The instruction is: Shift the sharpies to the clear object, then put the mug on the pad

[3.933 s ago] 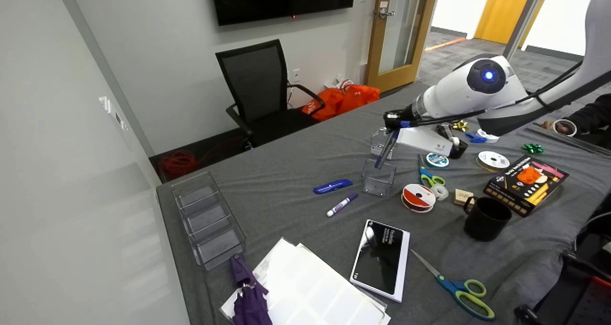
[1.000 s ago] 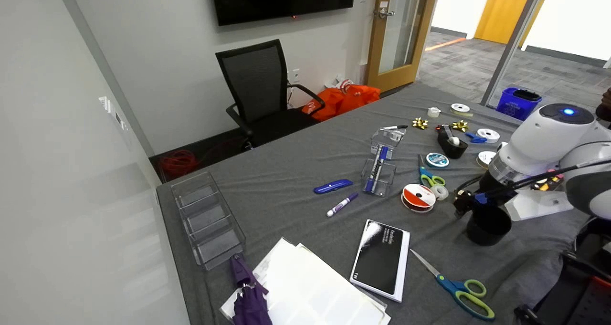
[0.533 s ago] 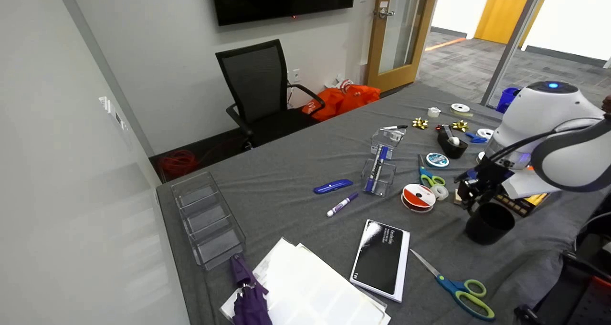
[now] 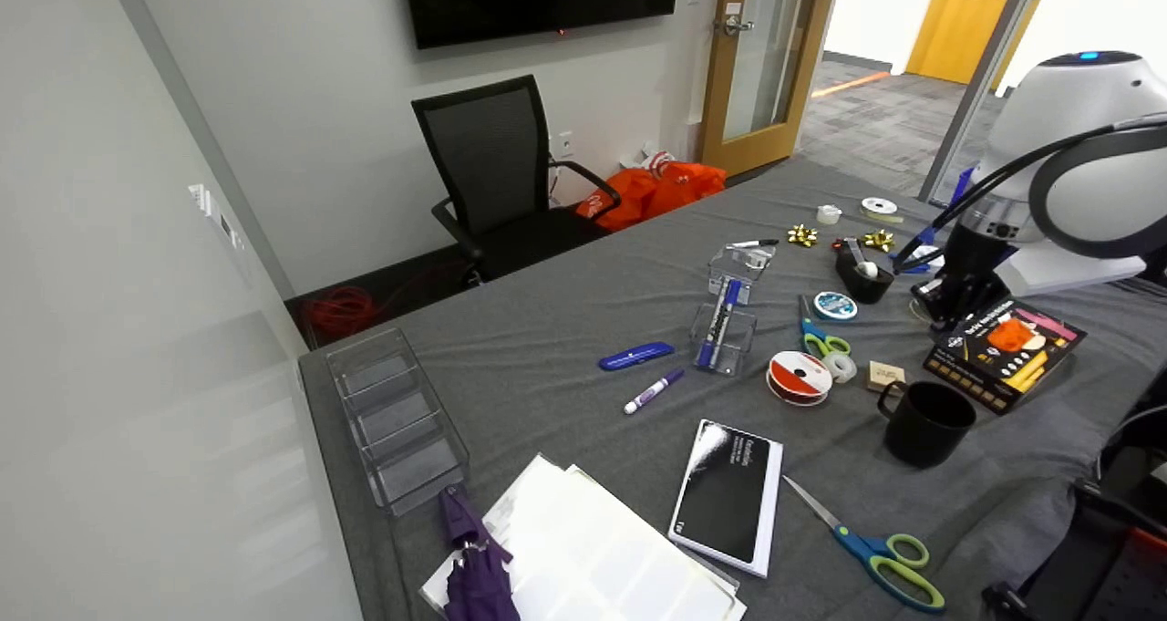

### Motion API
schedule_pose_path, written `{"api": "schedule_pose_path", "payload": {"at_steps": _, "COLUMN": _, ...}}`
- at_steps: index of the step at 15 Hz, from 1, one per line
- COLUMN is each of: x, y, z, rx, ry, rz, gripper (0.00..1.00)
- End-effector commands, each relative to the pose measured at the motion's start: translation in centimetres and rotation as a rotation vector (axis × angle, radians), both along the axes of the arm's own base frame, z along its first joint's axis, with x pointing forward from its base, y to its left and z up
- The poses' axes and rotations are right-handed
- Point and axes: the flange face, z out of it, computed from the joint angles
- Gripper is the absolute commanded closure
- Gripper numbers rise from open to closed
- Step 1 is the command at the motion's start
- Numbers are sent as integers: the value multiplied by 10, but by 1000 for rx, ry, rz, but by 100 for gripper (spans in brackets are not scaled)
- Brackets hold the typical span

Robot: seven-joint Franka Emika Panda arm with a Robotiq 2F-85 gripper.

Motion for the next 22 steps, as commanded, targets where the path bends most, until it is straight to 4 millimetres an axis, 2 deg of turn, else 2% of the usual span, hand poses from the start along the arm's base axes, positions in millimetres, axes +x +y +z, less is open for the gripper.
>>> {"api": "schedule_pose_path", "payload": {"at_steps": 1, "x": -3, "y": -6, "z": 17, "rx": -35, "ry": 20, "rz": 44, "gripper": 74}}
{"api": "schedule_pose_path", "payload": {"at_steps": 2, "x": -2, "y": -8, "z": 18, "rx": -42, "ry": 11, "rz": 57, "gripper": 74}}
{"api": "schedule_pose_path", "payload": {"at_steps": 3, "x": -1, "y": -9, "z": 19, "rx": -45, "ry": 2, "rz": 63, "gripper": 69}}
{"api": "schedule_pose_path", "payload": {"at_steps": 9, "x": 4, "y": -10, "z": 8, "rx": -10, "ry": 3, "rz": 106, "gripper": 27}}
{"api": "schedule_pose_path", "payload": {"at_steps": 13, "x": 10, "y": -5, "z": -12, "rx": 43, "ry": -6, "rz": 213, "gripper": 1}}
{"api": "schedule_pose_path", "payload": {"at_steps": 19, "x": 16, "y": -2, "z": -48, "rx": 58, "ry": 3, "rz": 276, "gripper": 0}}
{"api": "schedule_pose_path", "payload": {"at_steps": 20, "x": 11, "y": 1, "z": -36, "rx": 56, "ry": 6, "rz": 253, "gripper": 0}}
{"api": "schedule_pose_path", "payload": {"at_steps": 22, "x": 11, "y": 1, "z": -41, "rx": 57, "ry": 14, "rz": 252, "gripper": 0}}
